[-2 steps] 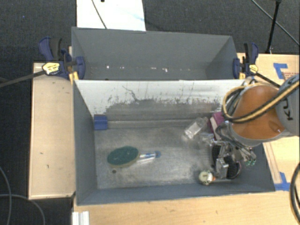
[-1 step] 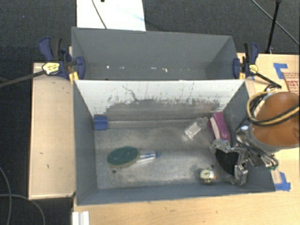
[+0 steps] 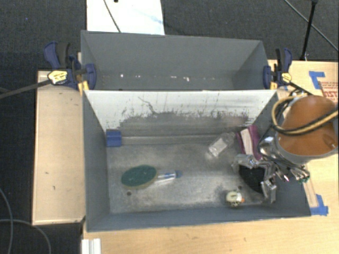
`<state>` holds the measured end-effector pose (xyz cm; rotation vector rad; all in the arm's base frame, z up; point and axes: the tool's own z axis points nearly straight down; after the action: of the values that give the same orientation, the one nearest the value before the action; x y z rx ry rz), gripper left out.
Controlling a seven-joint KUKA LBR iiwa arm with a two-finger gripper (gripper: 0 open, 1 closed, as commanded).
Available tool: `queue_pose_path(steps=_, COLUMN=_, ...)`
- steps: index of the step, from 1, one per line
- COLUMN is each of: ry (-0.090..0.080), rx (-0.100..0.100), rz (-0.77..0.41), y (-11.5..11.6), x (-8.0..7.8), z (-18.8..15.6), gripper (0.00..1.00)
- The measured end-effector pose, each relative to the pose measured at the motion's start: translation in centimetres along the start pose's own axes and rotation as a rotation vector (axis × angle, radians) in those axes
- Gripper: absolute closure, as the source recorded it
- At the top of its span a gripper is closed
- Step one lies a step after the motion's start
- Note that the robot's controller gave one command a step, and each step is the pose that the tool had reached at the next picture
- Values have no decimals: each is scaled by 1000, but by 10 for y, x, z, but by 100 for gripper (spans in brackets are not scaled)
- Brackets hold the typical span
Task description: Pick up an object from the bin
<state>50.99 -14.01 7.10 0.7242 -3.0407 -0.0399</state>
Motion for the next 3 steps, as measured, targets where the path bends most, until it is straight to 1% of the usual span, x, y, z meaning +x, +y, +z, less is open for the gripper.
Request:
queue_pose_path(steps=1, ry=0, rx=-1, rz=1, y=1, x=0, z=0, gripper=100)
queue_pose_path(steps=2, ry=-2, rx=30, rz=-512, y=3, x=27, z=-31, gripper=100)
queue_pose_path(steps=3, ry=-8, rx=26, rz=-510, y=6, x=24, z=-31, gripper=0)
